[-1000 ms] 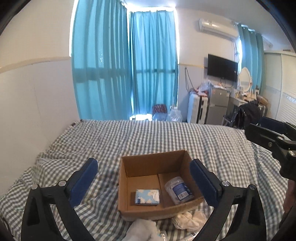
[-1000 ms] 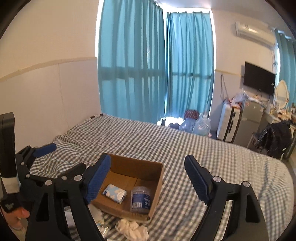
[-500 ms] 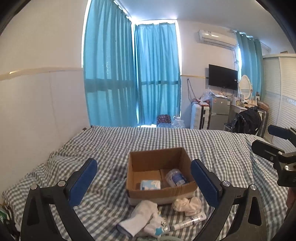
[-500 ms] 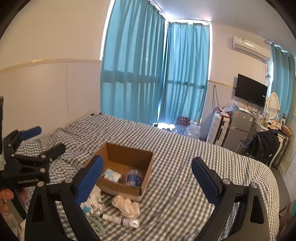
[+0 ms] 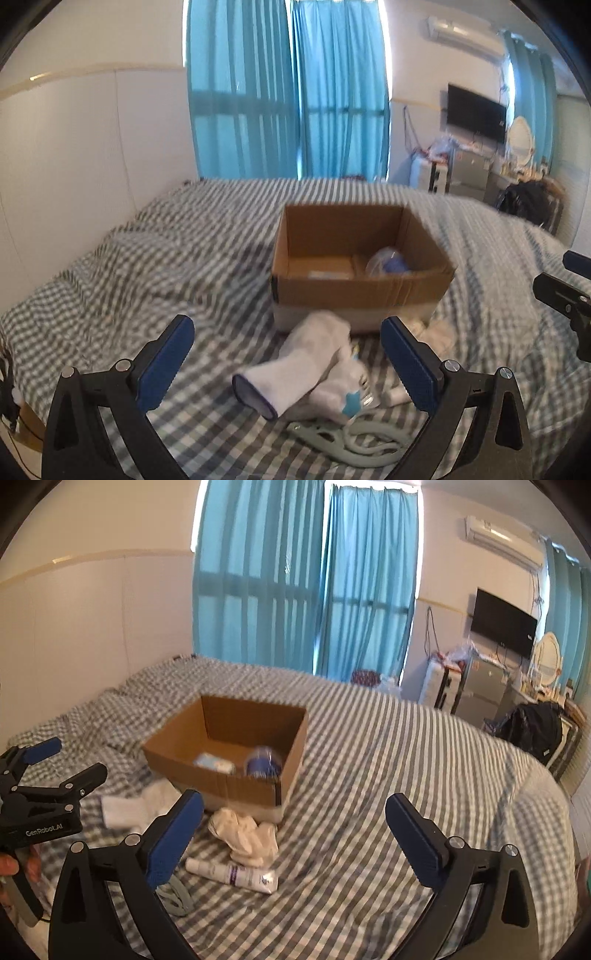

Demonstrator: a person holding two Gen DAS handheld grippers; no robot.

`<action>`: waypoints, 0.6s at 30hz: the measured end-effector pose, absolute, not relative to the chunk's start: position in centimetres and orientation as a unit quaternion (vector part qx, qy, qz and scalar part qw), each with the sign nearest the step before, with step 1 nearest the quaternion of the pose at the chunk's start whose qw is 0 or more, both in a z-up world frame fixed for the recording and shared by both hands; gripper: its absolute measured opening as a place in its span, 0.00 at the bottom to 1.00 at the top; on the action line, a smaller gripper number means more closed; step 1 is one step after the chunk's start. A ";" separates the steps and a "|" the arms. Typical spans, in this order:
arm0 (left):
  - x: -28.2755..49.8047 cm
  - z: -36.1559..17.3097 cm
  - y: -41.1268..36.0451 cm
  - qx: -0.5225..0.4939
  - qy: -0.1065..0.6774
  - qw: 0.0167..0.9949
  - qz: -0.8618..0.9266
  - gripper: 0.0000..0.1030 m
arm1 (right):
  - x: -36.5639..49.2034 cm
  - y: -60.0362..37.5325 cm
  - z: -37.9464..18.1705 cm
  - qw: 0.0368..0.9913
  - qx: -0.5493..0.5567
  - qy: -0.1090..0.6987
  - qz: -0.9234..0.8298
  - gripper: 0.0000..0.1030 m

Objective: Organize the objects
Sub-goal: 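Move both tools back over the remaining items beside the box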

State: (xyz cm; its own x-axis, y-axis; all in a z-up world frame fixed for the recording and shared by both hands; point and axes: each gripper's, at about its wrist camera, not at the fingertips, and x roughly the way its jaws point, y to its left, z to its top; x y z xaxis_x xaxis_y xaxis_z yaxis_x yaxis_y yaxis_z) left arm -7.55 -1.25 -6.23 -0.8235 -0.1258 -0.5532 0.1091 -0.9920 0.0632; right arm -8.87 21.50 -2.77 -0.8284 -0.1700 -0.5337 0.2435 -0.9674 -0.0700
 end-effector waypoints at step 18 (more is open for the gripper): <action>-9.4 -14.4 2.1 0.377 -0.035 0.017 -0.925 0.92 | -12.9 21.9 -14.8 0.101 0.391 0.035 -0.914 0.97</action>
